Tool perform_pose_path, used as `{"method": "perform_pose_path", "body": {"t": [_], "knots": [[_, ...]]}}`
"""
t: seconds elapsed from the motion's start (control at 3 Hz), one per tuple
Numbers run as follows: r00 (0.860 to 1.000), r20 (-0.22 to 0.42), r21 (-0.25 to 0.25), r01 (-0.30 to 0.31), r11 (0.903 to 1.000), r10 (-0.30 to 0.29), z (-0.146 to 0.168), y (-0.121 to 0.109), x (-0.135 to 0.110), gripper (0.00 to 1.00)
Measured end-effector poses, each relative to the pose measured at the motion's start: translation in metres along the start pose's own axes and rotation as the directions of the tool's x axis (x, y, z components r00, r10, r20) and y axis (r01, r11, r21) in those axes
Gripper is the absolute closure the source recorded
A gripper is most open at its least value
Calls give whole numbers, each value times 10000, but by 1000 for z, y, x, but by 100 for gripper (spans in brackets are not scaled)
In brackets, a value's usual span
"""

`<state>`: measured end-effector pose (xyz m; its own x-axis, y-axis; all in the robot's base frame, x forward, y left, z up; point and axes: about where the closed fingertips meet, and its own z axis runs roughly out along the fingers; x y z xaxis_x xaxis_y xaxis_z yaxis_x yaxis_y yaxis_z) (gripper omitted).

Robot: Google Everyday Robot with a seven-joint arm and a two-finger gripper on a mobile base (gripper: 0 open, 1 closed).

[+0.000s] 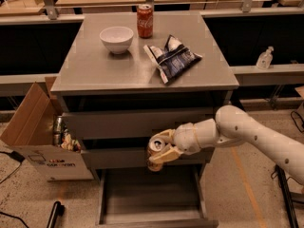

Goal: Place orange can into bottom drawer

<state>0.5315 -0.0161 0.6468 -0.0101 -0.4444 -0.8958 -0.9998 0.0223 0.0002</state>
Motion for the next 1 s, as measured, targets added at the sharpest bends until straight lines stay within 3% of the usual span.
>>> {"method": "perform_pose_path", "body": {"t": [0.33, 0.67, 1.0], "knots": [[9973, 48, -346, -733, 9967, 735, 33, -14, 40, 100], [9867, 540, -319, -1516, 9879, 1531, 73, -13, 110, 100], [9858, 1257, 59, -1131, 9936, 1115, 106, -3, 174, 100]]}}
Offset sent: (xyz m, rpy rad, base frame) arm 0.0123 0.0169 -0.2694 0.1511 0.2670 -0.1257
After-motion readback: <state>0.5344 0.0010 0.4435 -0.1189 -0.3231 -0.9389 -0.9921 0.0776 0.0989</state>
